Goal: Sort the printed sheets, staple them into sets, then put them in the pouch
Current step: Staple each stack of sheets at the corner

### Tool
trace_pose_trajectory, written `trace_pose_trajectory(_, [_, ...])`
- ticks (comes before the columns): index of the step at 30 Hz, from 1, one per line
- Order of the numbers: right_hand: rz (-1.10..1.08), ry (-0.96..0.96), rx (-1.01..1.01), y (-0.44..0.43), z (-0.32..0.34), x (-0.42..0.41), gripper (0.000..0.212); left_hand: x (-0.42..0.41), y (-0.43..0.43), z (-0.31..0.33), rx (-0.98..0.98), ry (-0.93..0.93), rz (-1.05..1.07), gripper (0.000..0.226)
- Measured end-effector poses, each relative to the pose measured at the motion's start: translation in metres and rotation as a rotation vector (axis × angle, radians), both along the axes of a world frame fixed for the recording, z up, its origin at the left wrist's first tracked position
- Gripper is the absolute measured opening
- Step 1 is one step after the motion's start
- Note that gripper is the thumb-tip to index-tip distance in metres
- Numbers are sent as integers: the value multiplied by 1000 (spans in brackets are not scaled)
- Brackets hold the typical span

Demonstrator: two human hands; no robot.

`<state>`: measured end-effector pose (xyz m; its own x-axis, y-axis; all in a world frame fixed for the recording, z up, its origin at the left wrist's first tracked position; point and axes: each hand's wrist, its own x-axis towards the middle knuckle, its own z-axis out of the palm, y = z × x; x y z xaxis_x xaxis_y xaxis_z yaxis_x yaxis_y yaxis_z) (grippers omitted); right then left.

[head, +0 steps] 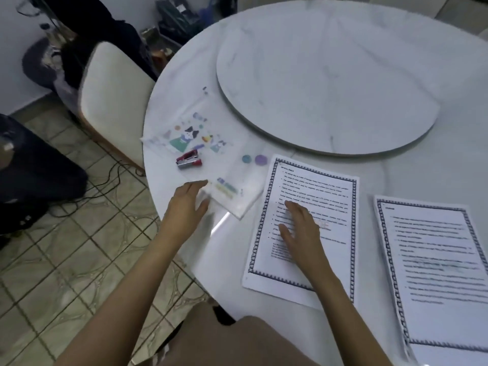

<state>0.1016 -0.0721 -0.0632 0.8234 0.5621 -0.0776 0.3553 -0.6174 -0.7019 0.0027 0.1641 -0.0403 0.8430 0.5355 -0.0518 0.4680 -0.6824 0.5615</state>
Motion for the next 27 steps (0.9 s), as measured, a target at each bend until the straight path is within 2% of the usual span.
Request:
trace_pose_trajectory(8, [-125,-31,13,54,-2,-17,47,28,94,-2,78,-106,-44,40])
trace_pose_trajectory(12, [-176,-45,10,67,1,-23,47,44,120,-9,66,-48,-34,42])
trace_pose_trajectory(18, [-192,-62,7,73,5,-22,48,59,123,-14,6,20,-99,53])
trace_pose_trajectory(27, [-224,-74,40,61,6,-18,48,61,101,-9,-70,-53,-158,42])
